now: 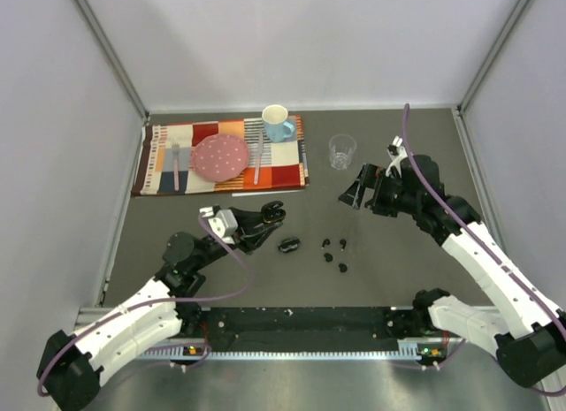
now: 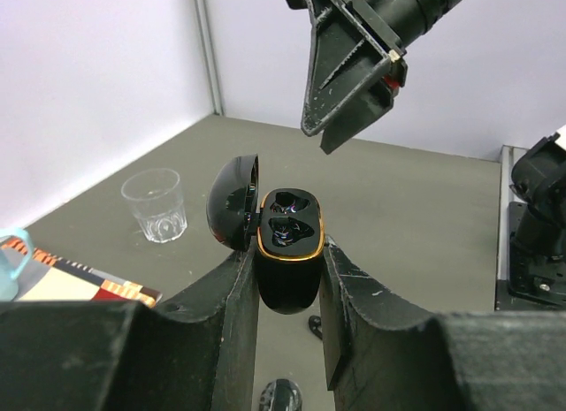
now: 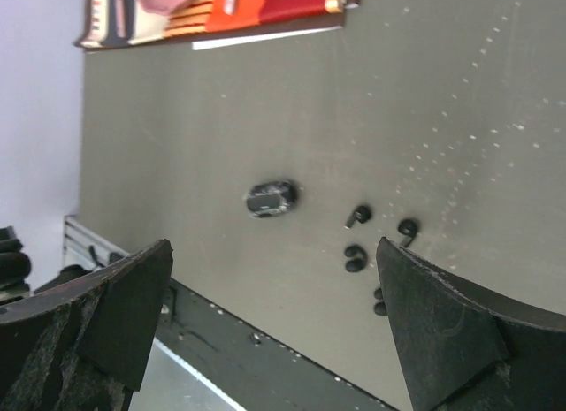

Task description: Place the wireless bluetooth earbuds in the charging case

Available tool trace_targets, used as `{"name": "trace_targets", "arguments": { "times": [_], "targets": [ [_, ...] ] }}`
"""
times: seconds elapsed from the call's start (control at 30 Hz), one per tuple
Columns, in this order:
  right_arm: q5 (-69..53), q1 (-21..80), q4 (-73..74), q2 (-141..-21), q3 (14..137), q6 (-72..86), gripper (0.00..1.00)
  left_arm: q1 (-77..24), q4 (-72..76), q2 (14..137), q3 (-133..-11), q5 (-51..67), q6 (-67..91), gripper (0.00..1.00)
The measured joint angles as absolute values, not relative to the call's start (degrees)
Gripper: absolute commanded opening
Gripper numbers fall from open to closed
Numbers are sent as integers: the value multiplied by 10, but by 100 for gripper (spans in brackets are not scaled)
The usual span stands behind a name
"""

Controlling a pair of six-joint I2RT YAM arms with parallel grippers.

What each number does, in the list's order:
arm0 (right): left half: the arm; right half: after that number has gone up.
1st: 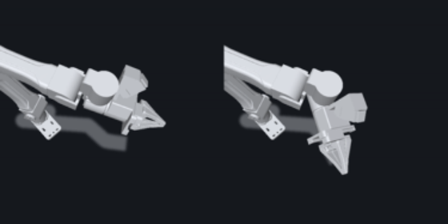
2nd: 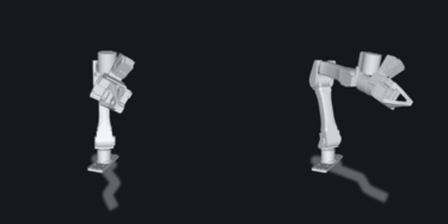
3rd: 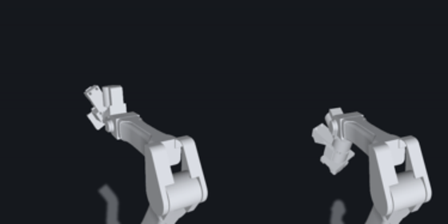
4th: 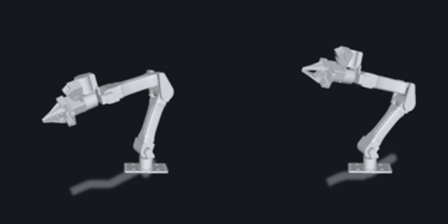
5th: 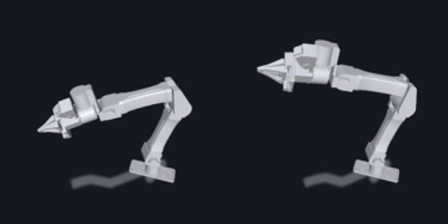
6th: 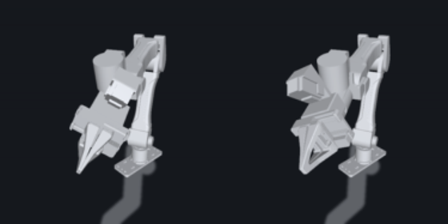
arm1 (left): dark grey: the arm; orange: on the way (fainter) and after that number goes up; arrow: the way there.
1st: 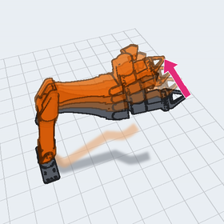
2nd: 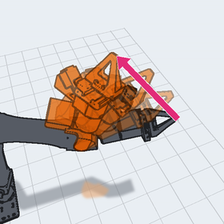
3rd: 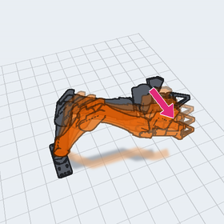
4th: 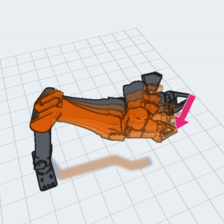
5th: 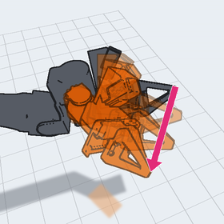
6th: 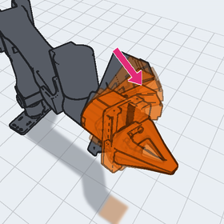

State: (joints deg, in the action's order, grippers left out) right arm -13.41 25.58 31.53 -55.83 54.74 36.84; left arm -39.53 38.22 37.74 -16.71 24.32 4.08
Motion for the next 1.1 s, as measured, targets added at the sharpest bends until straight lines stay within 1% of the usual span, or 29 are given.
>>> {"name": "trace_targets", "arguments": {
  "times": [0.17,0.33,0.4,0.43,0.53,0.8,1.1],
  "targets": [
    [-89,256,352,-562,548,373,99,-390,393,356,-124,227,43,0],
    [-54,256,345,-541,539,381,99,-374,425,366,-97,227,57,0],
    [-52,256,343,-530,528,379,98,-373,443,380,-97,230,61,0],
    [-51,256,342,-529,524,376,95,-372,452,388,-97,231,63,0],
    [-54,256,341,-545,516,373,92,-365,476,409,-96,235,69,0],
    [-66,264,343,-592,510,361,92,-291,504,430,-96,279,101,0],
    [-54,288,341,-595,497,351,92,-272,497,409,-95,305,109,0]
  ]
}}
